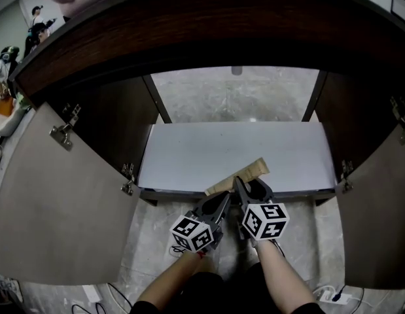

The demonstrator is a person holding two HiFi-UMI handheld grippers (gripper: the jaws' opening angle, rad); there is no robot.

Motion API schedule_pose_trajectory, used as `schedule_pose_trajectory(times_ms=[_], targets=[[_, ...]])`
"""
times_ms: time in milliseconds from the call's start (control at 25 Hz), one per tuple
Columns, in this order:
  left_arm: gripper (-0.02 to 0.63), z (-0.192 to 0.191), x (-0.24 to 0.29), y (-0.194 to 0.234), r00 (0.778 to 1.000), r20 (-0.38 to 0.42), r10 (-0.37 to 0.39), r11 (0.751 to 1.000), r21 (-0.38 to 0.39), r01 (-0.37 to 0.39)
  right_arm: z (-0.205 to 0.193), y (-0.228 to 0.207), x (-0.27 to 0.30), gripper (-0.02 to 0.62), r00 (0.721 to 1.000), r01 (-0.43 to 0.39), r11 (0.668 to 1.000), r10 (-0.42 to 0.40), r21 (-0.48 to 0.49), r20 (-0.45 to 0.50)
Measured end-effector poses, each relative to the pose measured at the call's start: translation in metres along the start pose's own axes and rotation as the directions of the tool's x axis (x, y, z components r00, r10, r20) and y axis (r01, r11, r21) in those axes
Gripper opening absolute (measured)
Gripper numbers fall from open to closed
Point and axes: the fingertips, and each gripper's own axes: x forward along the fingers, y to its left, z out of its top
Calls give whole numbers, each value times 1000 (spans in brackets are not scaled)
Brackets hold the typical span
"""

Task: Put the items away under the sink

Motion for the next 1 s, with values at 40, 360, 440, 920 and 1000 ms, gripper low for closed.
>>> schedule_pose_trajectory(times_ms=[40, 360, 440, 920, 1000], targets=[[11, 1, 0, 1, 1000, 3, 1, 1000, -4, -1, -1, -1, 0, 138, 1000, 1, 1000, -1, 11, -5], [11, 7, 3, 6, 1000, 5, 9, 1000, -5, -9, -10, 8, 5, 242, 993, -51, 996, 43, -74, -110], [11, 7, 5, 7, 1000, 5, 7, 1000, -11, -7, -12, 7, 3, 242, 989, -62, 997, 55, -47, -135], [11, 2, 23, -6, 1000, -2, -28, 999, -30, 28, -7, -17, -20, 242, 982, -26, 995, 44, 99, -184], [11, 3, 23, -6, 1000, 1, -24, 999, -34, 24, -7, -28, -26, 242, 979, 25, 997, -11, 67, -202]])
